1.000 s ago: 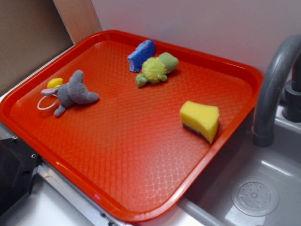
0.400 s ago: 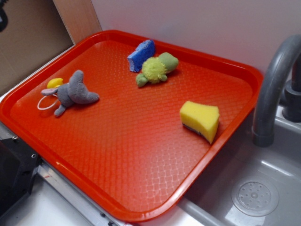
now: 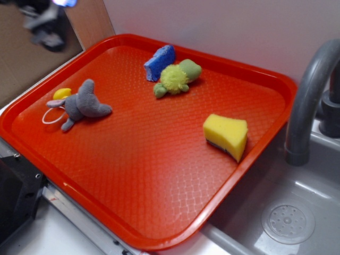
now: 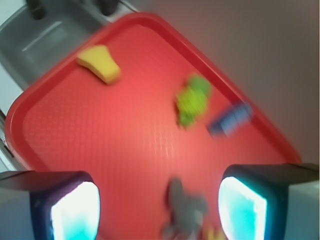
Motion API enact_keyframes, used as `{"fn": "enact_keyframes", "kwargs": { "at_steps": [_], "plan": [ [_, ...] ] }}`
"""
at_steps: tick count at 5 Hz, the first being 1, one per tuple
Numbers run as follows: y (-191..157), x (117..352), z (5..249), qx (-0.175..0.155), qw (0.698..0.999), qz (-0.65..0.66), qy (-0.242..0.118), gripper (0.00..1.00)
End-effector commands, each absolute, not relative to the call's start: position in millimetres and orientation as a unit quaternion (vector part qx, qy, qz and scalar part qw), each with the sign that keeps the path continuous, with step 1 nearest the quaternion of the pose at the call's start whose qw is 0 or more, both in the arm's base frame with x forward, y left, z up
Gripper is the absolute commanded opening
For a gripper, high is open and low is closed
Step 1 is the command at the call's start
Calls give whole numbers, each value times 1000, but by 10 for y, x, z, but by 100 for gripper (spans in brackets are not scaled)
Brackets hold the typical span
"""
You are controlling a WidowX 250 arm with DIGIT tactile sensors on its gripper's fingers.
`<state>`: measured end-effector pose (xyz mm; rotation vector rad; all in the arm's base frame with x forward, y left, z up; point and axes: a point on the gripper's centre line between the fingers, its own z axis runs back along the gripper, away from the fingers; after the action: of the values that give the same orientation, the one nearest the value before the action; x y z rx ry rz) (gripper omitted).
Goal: Grab the green sponge.
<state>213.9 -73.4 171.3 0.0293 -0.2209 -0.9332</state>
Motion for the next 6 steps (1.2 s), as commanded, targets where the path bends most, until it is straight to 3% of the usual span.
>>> {"fn": "enact_keyframes", "kwargs": {
  "at_steps": [1,2,3,5,6],
  "plan": [
    [-1314,2420,1352,-70,754,-640,-131,100],
    [-1593,2439,1074,-94,681,-720,-92,100],
    [-1821,2454,851,-124,661,-736,-70,100],
    [-2085,2454,567,-106,651,-751,-2,100],
    [-2204,2424,467,-111,632,-766,13,100]
  ]
}}
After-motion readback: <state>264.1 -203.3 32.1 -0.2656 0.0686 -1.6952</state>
